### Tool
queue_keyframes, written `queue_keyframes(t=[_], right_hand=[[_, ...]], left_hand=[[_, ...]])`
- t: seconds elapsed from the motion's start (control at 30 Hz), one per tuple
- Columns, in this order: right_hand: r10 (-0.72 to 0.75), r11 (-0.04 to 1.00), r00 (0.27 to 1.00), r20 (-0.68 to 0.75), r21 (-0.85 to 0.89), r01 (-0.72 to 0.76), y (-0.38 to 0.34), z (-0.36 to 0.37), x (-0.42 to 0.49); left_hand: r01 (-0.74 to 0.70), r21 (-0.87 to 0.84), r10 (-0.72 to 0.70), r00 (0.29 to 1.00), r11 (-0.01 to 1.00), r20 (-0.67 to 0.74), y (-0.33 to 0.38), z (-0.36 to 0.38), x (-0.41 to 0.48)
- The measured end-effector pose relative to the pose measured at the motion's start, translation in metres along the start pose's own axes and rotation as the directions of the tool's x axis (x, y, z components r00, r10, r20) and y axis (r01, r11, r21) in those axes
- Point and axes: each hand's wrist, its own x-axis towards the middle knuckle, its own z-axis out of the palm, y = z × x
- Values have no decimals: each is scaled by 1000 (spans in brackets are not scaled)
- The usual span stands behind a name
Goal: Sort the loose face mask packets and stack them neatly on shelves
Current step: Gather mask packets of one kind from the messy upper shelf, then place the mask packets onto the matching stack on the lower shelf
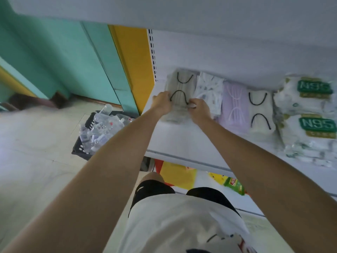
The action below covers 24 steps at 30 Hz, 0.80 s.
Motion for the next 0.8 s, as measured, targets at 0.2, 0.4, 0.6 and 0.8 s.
queue_keyframes(t=[0.2, 0.4, 0.6, 0.8], right_hand=[[-2, 998, 993, 116, -58, 9, 2, -1, -4], [-33, 990, 998, 50, -135, 39, 7, -13, -51], [-166, 868, 960, 224, -430, 250, -9, -46, -108], [-404, 651, 852, 332, -550, 523, -31, -118, -163]], left_hand=[[-21, 3, 21, 994, 1000, 104, -13, 6, 8], [-117, 3, 117, 992, 993, 54, -16, -7, -30], [-608, 279, 632, 775, 743, 7, -6, -48, -87], [-707, 519, 813, 581, 481, 39, 28, -78, -159]])
